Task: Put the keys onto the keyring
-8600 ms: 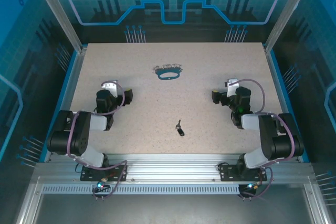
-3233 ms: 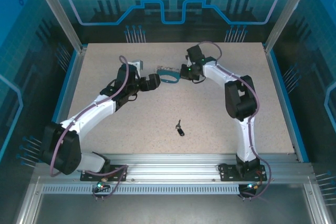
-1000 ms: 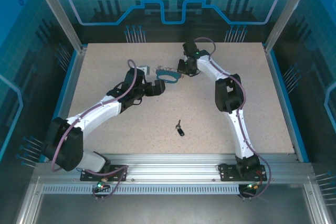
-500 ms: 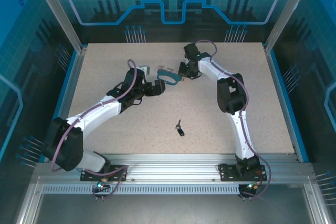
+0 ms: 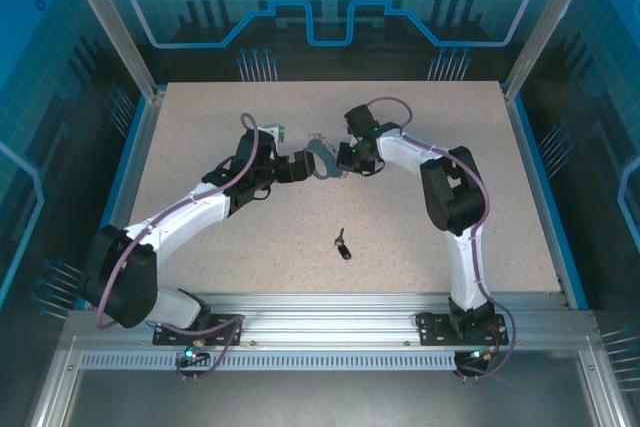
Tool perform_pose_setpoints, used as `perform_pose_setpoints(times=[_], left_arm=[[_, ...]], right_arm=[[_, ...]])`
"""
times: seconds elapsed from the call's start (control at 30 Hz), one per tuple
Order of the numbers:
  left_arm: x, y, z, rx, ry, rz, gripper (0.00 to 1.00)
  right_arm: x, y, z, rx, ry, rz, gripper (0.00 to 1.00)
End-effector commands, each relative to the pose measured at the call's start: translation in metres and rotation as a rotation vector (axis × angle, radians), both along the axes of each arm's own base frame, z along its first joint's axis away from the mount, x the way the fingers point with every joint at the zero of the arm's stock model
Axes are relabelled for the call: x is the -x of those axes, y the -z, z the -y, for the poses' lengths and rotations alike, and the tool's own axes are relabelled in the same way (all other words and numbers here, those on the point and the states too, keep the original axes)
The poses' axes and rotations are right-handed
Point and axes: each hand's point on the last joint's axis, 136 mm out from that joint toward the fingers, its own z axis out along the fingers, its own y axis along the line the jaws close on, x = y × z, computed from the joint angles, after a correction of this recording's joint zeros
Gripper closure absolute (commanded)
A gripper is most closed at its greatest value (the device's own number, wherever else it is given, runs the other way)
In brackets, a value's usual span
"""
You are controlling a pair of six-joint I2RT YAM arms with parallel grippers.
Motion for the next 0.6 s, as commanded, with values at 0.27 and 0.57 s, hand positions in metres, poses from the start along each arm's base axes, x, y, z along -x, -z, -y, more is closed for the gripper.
perform_pose_setpoints(times=[0.27, 0.57], left_arm=[[0.019, -0.004, 0.001, 0.043, 0.018, 0.015, 0.01], [0.028, 0.004, 0.0, 0.036, 0.025, -0.006, 0.01]], right_arm=[[0.072, -0.026, -0.04, -0.065, -0.05, 0.019, 1.0], [0.077, -0.008, -0.046, -0.035, -0.058, 0.009, 1.0]])
